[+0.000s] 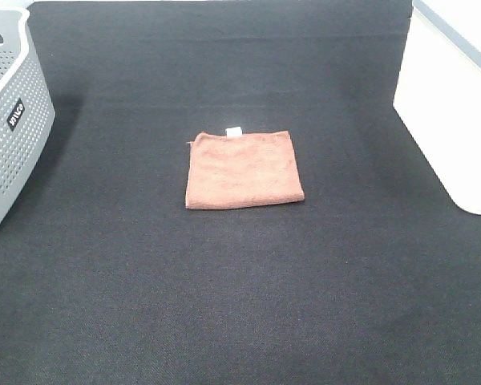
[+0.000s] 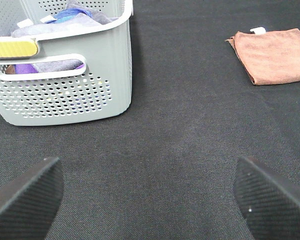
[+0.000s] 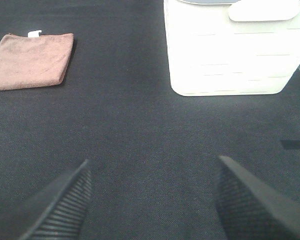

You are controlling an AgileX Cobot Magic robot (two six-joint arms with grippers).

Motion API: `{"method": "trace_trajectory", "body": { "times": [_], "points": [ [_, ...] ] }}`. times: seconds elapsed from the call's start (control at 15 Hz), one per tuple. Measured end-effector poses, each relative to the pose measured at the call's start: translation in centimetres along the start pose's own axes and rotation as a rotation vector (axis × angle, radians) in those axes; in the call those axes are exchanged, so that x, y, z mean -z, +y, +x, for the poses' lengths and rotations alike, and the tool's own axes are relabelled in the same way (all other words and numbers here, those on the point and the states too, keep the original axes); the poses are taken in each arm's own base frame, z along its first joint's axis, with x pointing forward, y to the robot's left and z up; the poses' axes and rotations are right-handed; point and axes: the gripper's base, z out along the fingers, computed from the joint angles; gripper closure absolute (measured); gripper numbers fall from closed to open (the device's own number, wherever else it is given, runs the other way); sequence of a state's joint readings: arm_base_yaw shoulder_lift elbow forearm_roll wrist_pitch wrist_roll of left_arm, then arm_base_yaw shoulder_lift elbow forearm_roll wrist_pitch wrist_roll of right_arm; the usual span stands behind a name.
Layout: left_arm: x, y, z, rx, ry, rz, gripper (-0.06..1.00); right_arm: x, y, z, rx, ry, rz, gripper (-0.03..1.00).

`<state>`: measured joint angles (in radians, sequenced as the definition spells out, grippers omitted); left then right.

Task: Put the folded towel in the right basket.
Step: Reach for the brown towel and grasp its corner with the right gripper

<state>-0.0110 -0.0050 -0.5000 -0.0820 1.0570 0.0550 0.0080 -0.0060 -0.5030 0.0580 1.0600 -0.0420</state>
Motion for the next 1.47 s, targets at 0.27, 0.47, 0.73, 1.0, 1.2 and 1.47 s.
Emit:
{"method": "trace_trajectory", "body": {
  "times": [0.27,0.47,0.73,1.0,1.2,1.47],
  "points": [
    [0.00,0.00,0.00,0.000,0.000,0.000,0.07,0.00,0.00,0.00,0.000,0.000,0.000,0.31],
    [0.00,0.00,0.00,0.000,0.000,0.000,0.07,0.00,0.00,0.00,0.000,0.000,0.000,0.31],
    [0.00,0.00,0.00,0.000,0.000,0.000,0.07,0.00,0.00,0.00,0.000,0.000,0.000,0.31],
    [0.00,0.00,0.00,0.000,0.000,0.000,0.07,0.00,0.00,0.00,0.000,0.000,0.000,0.31],
    [0.00,0.00,0.00,0.000,0.000,0.000,0.07,0.00,0.00,0.00,0.000,0.000,0.000,0.31],
    [0.00,0.00,0.00,0.000,0.000,0.000,0.07,0.00,0.00,0.00,0.000,0.000,0.000,0.31]
  ]
}}
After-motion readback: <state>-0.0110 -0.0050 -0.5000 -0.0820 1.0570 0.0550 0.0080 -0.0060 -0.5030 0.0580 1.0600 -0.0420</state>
